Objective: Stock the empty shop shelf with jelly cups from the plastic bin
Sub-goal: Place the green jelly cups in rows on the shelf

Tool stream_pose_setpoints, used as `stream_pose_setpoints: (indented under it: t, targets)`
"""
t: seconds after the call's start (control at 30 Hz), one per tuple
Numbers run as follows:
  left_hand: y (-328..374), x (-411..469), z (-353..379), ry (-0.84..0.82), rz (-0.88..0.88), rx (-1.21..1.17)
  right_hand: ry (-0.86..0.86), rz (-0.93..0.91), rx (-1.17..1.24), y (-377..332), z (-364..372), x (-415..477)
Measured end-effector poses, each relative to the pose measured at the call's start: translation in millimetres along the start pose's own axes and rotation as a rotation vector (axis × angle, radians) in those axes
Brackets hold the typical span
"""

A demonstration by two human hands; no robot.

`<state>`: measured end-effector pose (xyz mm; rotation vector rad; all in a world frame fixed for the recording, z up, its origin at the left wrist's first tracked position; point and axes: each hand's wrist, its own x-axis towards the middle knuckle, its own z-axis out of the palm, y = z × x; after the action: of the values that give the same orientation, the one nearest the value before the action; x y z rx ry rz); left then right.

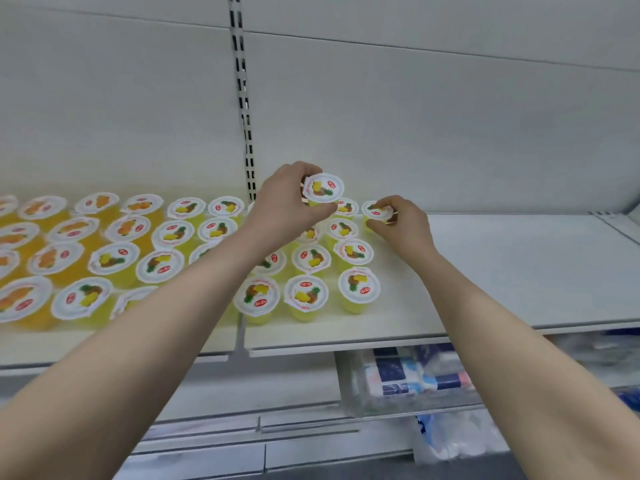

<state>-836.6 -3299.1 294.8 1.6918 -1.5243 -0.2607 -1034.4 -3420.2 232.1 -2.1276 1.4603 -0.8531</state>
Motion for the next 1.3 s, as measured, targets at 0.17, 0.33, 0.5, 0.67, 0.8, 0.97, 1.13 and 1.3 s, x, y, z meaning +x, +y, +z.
stream_pose_setpoints:
  t: [0.17,0.33,0.5,0.67,0.8,0.97,1.13,1.3]
  targets:
    - [17,5,21,-0.046,0.039,0.044,-0.106,-0.128,-0.099,11,-17,-3]
    - [39,12,53,-0.115,0.129,0.270,-0.049,-0.193,-0.133,26,-44,0]
    - [52,14,86,-0.178,0.101,0.461,0.018,-0.234,-0.109,35,-61,3]
    - [50,12,101,-0.256,0.093,0.623,0.044,-0.293,-0.094,36,-64,6]
    - [47,11,103,-0.244,0.085,0.653,0.041,-0.325,-0.103,37,-61,11]
    - [45,8,104,-0.222,0.079,0.642,0.018,-0.369,-0.127,37,-56,16]
    - [44,3,99,-0.164,0.071,0.597,-0.002,-0.443,-0.242,33,-58,18]
    - [40,-5,73,-0.080,0.098,0.579,-0.013,-0.559,-0.392,19,-63,18]
